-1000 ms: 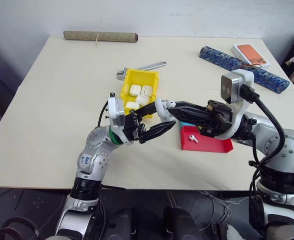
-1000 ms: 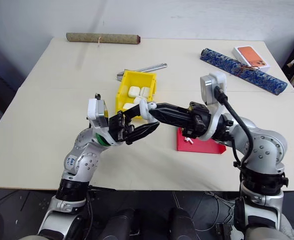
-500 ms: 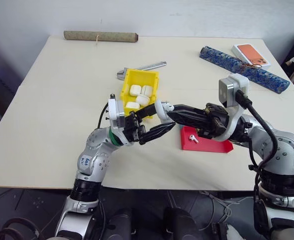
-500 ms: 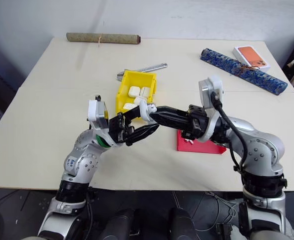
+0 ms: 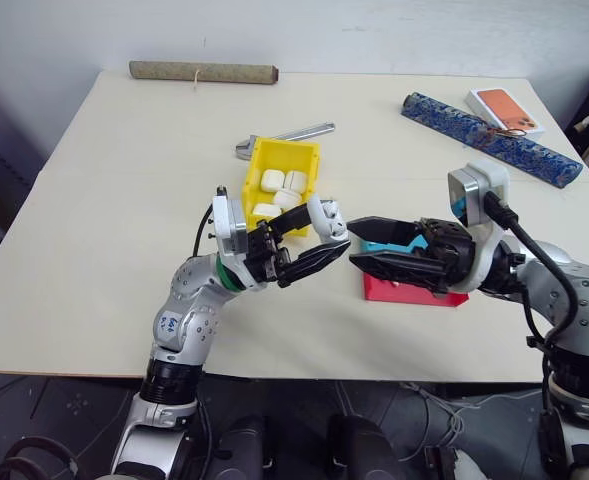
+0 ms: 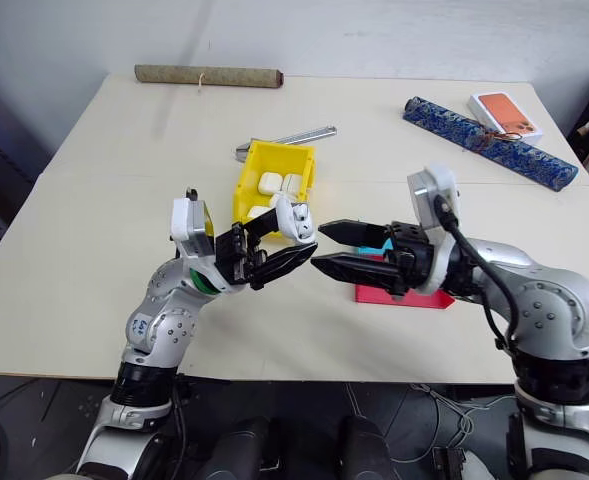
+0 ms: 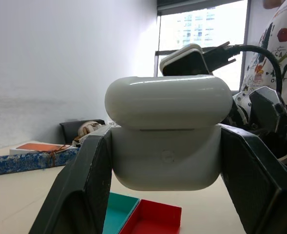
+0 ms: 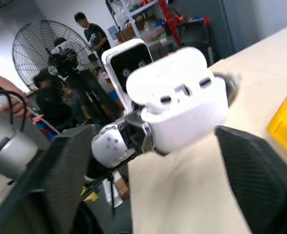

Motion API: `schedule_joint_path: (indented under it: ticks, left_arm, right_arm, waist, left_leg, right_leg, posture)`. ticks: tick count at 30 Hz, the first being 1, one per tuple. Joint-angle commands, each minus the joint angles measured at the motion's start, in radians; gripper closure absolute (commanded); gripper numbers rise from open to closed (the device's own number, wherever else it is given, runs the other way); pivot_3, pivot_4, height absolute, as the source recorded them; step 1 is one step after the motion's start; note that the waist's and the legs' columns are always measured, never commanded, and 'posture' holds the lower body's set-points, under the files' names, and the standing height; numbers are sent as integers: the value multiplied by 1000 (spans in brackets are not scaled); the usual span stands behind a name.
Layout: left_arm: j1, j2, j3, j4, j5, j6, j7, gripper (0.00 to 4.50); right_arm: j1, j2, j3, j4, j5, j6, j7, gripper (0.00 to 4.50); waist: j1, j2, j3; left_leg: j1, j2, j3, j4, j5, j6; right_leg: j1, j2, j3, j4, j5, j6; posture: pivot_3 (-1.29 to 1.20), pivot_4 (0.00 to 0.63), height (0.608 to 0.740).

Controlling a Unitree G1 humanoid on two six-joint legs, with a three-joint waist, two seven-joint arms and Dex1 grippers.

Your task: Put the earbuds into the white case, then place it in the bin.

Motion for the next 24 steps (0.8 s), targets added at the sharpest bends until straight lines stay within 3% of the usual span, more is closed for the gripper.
schedule_joint_path:
  ticks: [1, 6, 11, 12, 19, 24]
  left_arm:
    - [13, 113, -4, -32, 94, -32, -33, 1698]
    - [-11, 271, -94, -14, 289, -48, -38, 1698]
    - [-57, 267, -145, -29, 330, 30, -7, 1698]
    - [-62, 260, -151, -33, 330, 45, -1, 1698]
    - [-68, 243, -162, -55, 322, 78, 8, 1698]
    - [-55, 250, -148, -80, 318, 84, 16, 1698]
  right_arm:
    - [42, -71, -81, -11, -74, -82, 47, 742]
    - [9, -76, 19, -60, -272, -267, 98, 2422]
    - [-93, -11, 239, -128, -450, -342, 70, 4271]
    - [-106, -4, 284, -137, -490, -354, 70, 4466]
    - [-139, 51, 410, -134, -630, -364, 10, 4466]
    - [-73, -29, 368, -117, -650, -365, 56, 4466]
  waist:
    - [2, 0, 0]
    - [-4, 0, 0]
    - [-7, 0, 0]
    - [-6, 0, 0]
    - [-1, 0, 0]
    - [4, 0, 0]
  left_leg:
    - [0, 0, 0, 0, 0, 0]
    - [2, 0, 4, -4, 0, 0]
    - [1, 0, 2, -5, 1, -1]
    - [1, 0, 2, -5, 1, -2]
    - [0, 0, 2, -5, 1, -1]
    - [0, 0, 2, -4, 1, -1]
  right_leg:
    - [0, 0, 0, 0, 0, 0]
    - [-1, 2, 0, -2, 0, 0]
    - [-2, 1, 1, -1, 0, 0]
    - [-2, 1, 1, -1, 0, 0]
    - [-2, 2, 0, -2, 0, 0]
    - [-1, 2, -1, -2, 0, 0]
  posture:
    - [0, 150, 740]
    - [0, 150, 740]
    - [0, 150, 740]
    - [0, 150, 740]
    - [0, 150, 740]
    - [0, 150, 740]
